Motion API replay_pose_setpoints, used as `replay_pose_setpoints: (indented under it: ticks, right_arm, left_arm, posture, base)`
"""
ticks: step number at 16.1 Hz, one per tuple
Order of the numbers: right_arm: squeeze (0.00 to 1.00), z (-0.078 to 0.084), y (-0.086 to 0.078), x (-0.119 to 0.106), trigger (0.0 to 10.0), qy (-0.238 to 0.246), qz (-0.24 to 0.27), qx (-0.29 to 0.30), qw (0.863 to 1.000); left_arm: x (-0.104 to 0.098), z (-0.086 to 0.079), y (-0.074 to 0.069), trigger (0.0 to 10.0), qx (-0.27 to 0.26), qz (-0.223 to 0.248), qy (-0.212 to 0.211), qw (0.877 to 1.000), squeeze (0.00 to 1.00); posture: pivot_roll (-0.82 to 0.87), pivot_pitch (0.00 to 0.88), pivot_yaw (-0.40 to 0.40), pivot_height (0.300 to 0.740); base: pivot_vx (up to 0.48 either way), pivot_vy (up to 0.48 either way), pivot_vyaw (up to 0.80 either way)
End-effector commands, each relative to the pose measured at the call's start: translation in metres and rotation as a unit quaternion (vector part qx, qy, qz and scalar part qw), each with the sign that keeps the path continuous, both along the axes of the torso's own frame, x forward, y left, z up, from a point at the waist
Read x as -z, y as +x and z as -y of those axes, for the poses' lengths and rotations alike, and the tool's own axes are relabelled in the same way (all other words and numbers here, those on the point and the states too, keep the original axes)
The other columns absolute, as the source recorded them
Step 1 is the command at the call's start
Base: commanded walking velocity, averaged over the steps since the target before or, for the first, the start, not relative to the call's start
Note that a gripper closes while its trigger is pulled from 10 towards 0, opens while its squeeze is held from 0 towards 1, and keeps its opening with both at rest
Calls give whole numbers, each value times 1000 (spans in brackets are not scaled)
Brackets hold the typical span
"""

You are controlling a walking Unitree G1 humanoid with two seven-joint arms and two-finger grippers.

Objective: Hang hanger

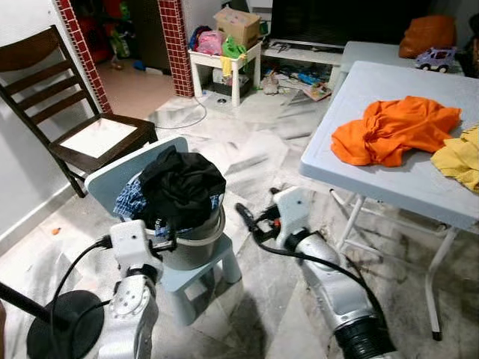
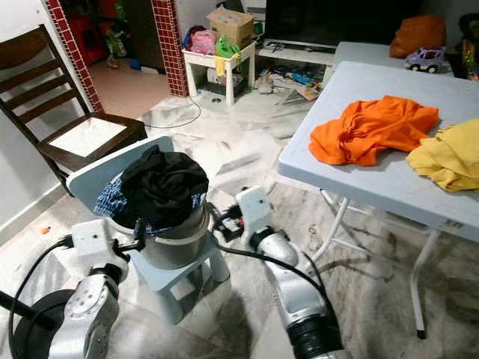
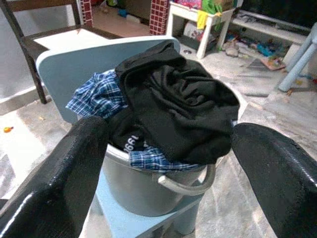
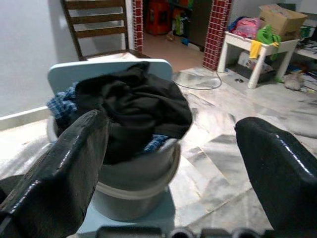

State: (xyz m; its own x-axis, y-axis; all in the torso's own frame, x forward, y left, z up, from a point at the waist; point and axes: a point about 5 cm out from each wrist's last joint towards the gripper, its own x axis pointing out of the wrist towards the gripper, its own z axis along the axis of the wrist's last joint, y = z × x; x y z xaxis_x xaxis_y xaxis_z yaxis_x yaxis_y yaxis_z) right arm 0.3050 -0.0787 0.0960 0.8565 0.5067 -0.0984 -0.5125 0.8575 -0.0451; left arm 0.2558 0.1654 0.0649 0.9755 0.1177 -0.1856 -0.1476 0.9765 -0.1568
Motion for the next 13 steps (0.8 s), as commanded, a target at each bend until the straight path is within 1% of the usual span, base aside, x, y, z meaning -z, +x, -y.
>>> replay_pose_setpoints:
  ticks: [1, 10, 12, 13]
  right_arm:
    - [0, 1, 0, -5, 10000, 1, 8, -2, 1000]
    - [0, 0, 0, -6, 10000, 4, 11, -3, 1000]
    - [0, 11, 2, -11, 10000, 18, 24, 25, 999]
    - [0, 24, 5, -17, 10000, 21, 40, 61, 997]
  left_arm:
    - [-5, 0, 1, 10000, 5, 12, -1, 1000, 0]
    - [-6, 2, 2, 10000, 16, 16, -4, 1000, 0]
    - [-5, 1, 0, 10000, 15, 13, 1, 1000, 0]
    - [-5, -2, -2, 10000, 12, 11, 4, 1000, 0]
  posture:
    - [8, 0, 14, 740]
    - [8, 0, 16, 740]
    - [8, 0, 16, 740]
    - [10, 0, 15, 740]
  base:
    - [259, 0, 0]
    - [324, 0, 0]
    - [328, 0, 0]
    - [315, 0, 0]
